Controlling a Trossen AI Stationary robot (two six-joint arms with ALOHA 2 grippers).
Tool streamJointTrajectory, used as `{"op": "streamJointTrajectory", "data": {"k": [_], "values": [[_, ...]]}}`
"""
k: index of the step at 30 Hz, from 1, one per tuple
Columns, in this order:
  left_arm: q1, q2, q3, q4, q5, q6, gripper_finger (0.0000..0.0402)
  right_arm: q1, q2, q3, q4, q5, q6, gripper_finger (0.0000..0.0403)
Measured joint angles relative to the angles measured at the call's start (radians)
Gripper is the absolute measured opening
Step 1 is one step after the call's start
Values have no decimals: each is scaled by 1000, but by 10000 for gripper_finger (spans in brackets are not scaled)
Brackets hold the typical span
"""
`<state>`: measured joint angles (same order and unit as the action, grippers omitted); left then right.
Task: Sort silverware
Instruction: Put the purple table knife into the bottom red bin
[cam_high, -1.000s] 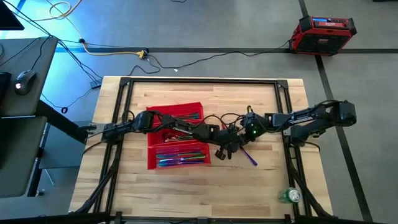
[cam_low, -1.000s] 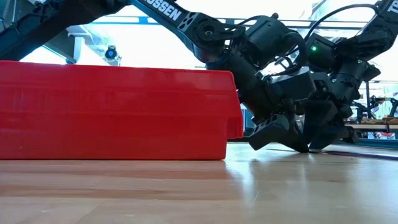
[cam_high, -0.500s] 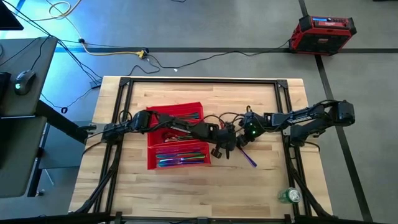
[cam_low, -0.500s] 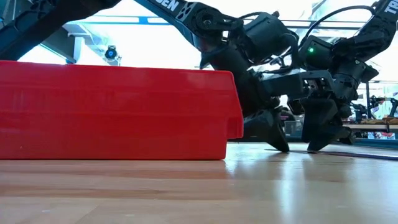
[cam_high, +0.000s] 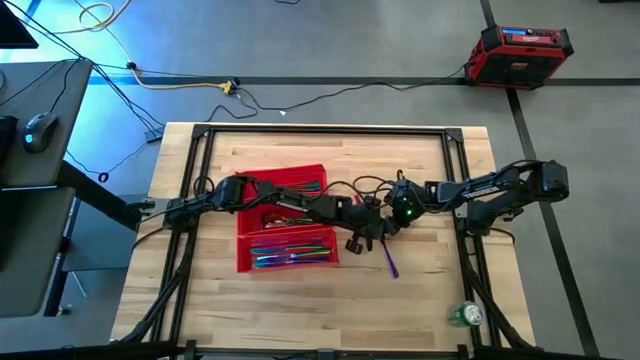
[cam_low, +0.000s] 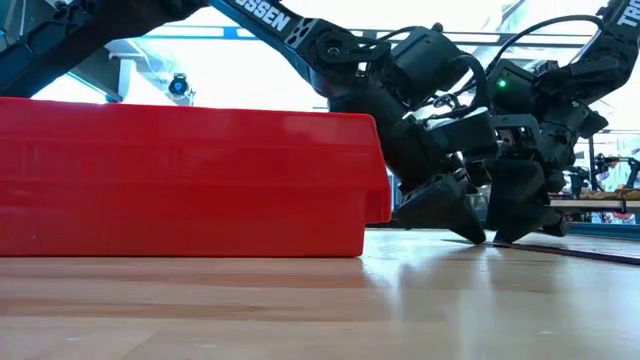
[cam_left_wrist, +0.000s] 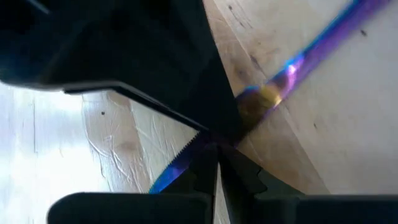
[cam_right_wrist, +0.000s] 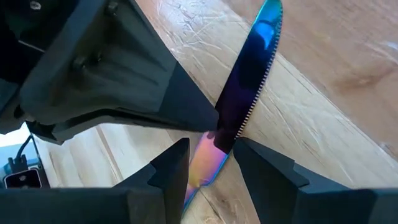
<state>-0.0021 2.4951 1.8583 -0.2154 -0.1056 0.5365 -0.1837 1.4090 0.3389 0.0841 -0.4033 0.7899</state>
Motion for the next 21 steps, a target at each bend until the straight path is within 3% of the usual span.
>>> {"op": "streamJointTrajectory", "data": {"k": [8,16,21], "values": [[-6,-4,-1,10,-35,1,0,0,2,-3,22,6,-28,138],[-38,-96,3,-241,-114,-54,0,5,5,12,7,62,-12,138],[-54,-106,3,-288,-97,-59,0,7,6,11,6,66,-3,138]]}}
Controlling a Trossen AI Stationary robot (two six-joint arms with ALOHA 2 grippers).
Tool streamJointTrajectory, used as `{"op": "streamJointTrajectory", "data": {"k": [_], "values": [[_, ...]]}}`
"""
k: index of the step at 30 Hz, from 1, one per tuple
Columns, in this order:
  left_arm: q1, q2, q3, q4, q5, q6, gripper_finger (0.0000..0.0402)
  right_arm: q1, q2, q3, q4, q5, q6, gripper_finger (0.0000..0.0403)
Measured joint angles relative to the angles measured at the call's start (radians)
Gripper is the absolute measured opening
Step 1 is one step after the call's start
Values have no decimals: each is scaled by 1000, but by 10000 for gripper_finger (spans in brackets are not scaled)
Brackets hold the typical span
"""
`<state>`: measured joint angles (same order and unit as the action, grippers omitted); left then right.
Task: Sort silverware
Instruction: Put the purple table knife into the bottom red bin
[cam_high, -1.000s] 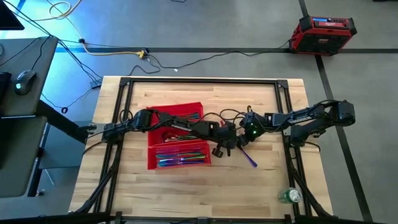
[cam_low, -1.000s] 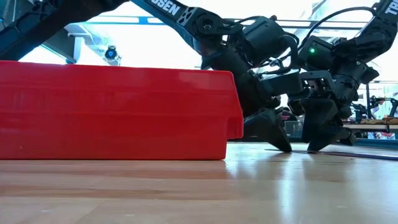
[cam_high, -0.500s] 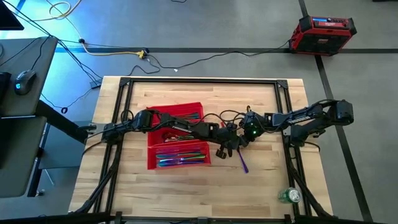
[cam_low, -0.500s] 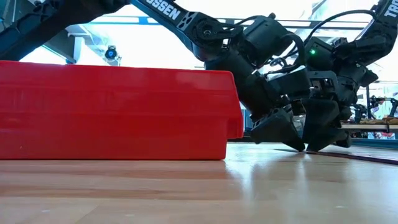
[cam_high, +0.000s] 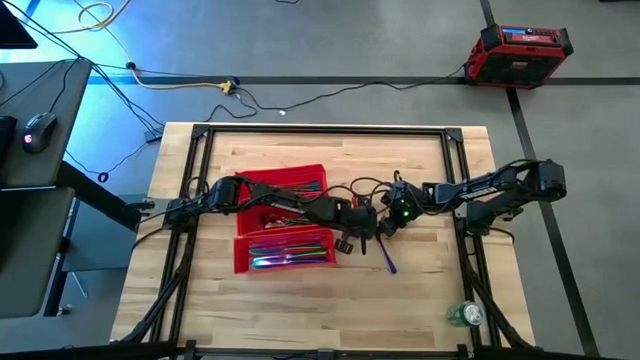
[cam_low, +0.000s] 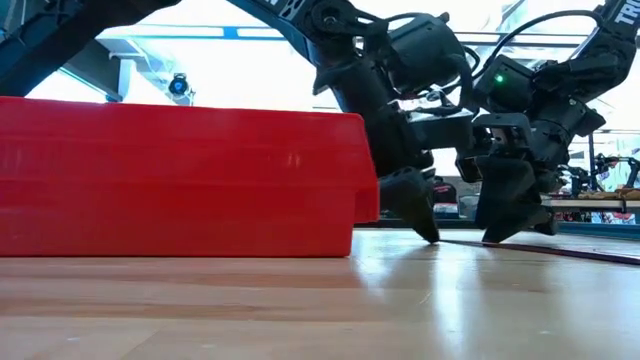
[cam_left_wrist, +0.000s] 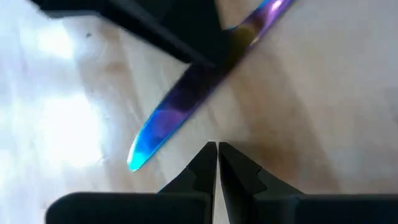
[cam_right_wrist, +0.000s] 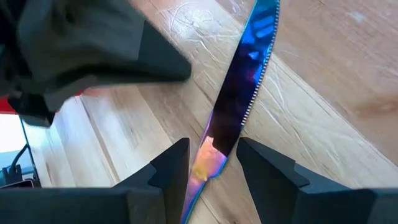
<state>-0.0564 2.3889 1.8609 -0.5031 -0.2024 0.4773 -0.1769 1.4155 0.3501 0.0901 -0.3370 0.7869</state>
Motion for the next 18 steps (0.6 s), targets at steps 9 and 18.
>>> {"op": "streamJointTrajectory", "data": {"k": [9,18], "values": [[36,61,3,88,54,57,0,20,1,-9,55,-2,25,138],[47,89,0,215,123,68,0,21,1,-12,53,3,-10,138]]}}
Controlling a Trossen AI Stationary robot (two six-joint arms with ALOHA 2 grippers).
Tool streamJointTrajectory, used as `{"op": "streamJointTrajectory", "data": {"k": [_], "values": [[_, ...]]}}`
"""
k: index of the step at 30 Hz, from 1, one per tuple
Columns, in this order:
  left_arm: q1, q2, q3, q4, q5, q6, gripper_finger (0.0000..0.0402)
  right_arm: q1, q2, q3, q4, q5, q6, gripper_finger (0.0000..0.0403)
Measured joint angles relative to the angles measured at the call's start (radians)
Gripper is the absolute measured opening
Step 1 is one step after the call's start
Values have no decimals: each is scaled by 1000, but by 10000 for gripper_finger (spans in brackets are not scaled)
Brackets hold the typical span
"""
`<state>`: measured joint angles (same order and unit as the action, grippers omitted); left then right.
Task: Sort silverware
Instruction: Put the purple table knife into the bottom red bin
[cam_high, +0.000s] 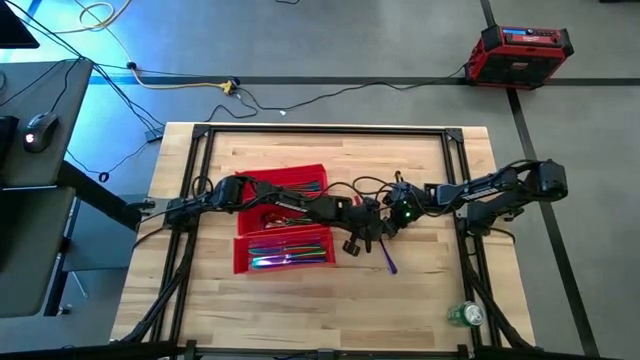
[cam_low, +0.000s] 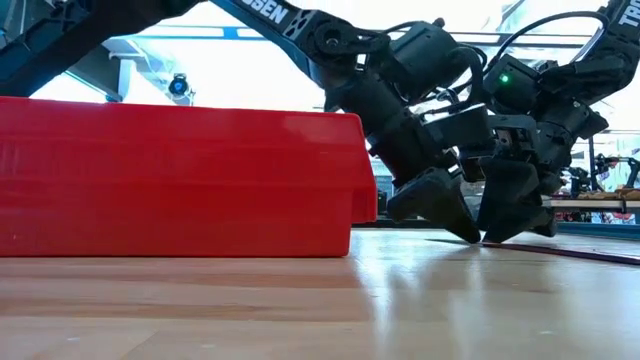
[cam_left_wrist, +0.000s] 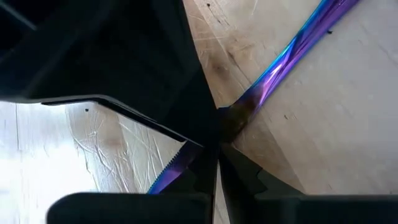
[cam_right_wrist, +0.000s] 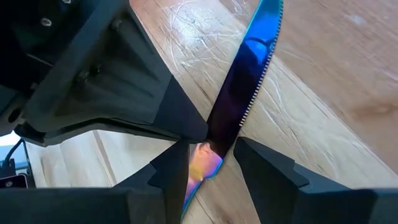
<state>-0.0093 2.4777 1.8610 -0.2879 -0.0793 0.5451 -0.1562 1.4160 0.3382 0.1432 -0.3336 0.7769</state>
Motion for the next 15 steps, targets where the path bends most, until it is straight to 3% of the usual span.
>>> {"op": "streamJointTrajectory", "data": {"k": [5,11,15], "values": [[1,2,2,-8,-13,7,0,-2,3,0,2,0,-10,138],[-8,-56,4,-129,-68,9,0,-14,3,14,-44,-11,-11,138],[-6,-54,3,-160,-69,88,0,-13,3,14,-53,-31,-52,138]]}}
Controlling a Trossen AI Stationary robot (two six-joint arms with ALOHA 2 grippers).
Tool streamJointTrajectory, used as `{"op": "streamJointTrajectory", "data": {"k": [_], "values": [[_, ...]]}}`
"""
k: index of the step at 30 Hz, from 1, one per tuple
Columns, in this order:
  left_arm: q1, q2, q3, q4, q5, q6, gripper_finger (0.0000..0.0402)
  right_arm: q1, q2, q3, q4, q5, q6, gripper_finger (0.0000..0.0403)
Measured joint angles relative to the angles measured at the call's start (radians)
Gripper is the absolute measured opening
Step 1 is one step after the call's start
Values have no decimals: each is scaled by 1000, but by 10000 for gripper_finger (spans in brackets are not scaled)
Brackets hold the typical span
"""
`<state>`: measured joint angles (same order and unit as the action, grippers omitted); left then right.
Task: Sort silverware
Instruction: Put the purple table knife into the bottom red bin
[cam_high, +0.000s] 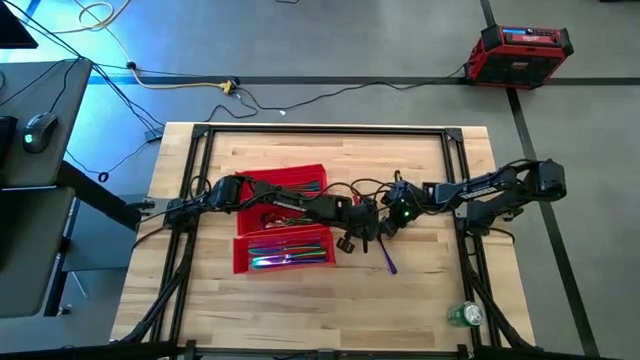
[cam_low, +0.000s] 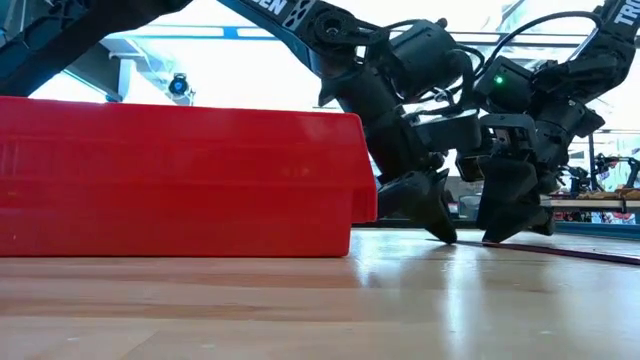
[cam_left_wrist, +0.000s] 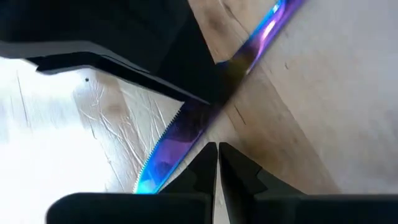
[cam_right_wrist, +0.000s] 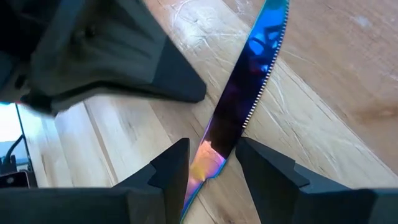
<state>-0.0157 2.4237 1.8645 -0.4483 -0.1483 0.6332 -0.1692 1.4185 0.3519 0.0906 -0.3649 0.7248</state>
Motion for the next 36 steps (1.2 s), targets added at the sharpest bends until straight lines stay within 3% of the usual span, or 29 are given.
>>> {"op": "streamJointTrajectory", "data": {"k": [15,26,36], "values": [[31,10,2,-65,-5,51,0,0,0,-2,-31,-43,-147,138],[49,58,1,24,43,34,0,2,0,-8,40,-11,36,138],[54,79,2,91,98,-20,0,3,63,-11,154,1,51,138]]}}
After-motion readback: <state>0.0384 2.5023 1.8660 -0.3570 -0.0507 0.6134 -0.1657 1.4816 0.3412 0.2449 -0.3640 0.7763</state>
